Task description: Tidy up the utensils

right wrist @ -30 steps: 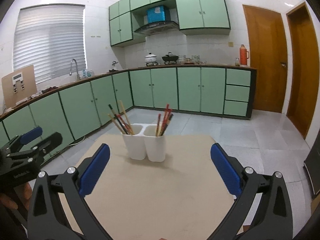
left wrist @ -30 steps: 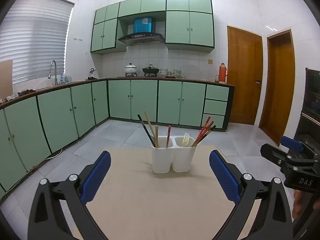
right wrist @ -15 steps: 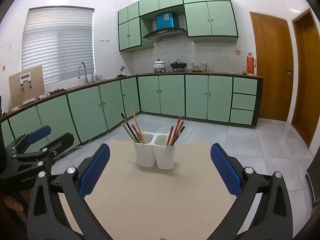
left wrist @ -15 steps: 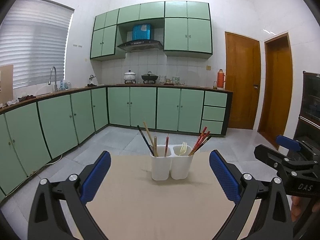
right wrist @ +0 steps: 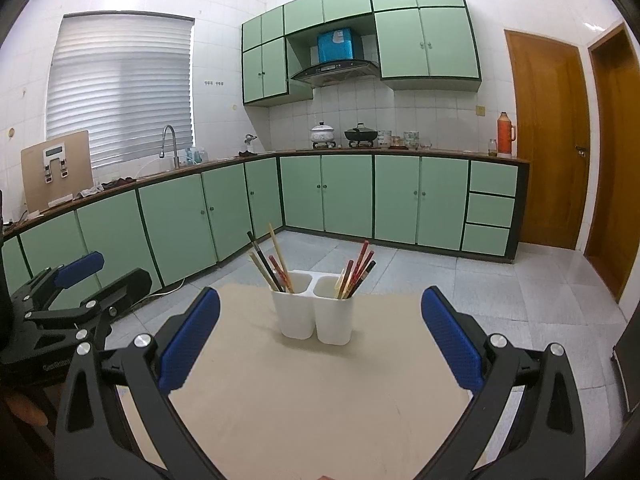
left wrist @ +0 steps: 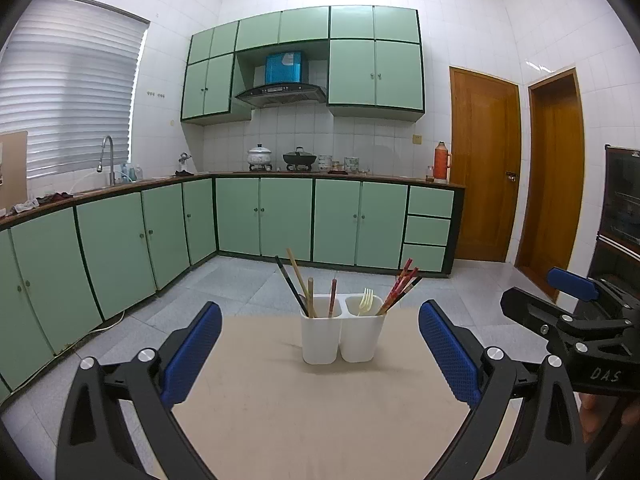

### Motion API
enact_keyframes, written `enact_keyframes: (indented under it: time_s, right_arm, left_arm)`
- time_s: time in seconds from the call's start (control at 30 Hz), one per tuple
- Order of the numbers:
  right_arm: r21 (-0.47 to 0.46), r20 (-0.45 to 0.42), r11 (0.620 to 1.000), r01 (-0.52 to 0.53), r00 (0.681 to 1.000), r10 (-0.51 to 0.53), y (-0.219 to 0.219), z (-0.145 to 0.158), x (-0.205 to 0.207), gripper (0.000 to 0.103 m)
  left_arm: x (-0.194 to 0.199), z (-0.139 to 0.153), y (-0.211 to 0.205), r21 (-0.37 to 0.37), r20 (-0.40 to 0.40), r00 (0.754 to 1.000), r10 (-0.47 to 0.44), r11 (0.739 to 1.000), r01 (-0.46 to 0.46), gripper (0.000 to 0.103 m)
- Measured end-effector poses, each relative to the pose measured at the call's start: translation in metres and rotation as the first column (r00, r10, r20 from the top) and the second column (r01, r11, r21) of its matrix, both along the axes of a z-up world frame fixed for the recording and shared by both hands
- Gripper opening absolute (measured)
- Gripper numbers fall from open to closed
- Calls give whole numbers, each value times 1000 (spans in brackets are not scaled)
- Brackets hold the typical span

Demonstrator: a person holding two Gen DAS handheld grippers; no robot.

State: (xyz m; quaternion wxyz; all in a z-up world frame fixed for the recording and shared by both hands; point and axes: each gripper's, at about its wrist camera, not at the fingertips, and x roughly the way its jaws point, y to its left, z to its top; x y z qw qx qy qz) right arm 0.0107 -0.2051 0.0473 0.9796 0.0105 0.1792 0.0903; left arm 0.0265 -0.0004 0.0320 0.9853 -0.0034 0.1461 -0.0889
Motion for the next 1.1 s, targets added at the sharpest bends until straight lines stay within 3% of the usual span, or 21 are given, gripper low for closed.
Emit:
enact_keyframes:
  time_s: [1.1]
  right_arm:
    - [-7,3,1000,-4,1000,4,3,4,2,98]
  left_arm:
    - [1,5,7,-4,2,1000,4,1000,-4,97]
